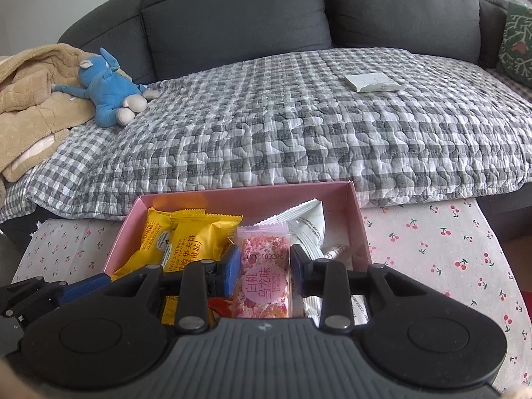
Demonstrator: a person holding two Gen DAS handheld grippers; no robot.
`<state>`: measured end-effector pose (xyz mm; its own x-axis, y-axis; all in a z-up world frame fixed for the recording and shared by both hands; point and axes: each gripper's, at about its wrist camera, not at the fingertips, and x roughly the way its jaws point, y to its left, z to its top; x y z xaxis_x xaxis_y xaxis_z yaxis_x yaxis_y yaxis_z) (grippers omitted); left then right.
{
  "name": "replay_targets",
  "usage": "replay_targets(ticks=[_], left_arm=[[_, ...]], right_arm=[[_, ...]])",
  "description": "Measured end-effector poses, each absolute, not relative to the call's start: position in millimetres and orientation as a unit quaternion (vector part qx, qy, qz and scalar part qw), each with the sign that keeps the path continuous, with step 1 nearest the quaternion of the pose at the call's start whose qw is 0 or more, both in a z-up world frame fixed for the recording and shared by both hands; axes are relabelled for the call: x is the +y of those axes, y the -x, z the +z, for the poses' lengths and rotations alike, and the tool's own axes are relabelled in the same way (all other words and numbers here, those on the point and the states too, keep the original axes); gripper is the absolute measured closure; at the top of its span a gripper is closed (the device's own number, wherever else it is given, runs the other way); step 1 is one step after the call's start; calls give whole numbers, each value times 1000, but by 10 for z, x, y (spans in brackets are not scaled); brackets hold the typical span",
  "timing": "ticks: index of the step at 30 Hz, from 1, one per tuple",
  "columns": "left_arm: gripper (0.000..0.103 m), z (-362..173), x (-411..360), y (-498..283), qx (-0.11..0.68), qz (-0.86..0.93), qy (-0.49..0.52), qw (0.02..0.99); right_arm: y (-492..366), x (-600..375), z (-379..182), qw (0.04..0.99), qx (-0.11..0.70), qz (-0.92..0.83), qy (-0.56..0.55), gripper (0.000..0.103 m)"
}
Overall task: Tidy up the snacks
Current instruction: 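Open both tools and withdraw them toward the remaining packets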
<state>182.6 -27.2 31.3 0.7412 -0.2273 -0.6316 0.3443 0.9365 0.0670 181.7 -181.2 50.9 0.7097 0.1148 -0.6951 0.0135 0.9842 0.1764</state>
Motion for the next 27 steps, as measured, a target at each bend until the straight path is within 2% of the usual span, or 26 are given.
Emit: replay_targets(ticks=[7, 15, 27], left_arm=[[39, 355, -294, -1756, 321, -158, -106, 928], [25, 482, -296, -1546, 318, -162, -108, 928], [15, 597, -227, -1102, 323, -171, -121, 923]], right_arm=[[-1769, -1855, 542, 923, 375, 15, -87, 43], [-1596, -1864, 663, 927, 366, 17, -84, 28], [-1191, -1812, 744, 928, 363, 29, -74, 17]])
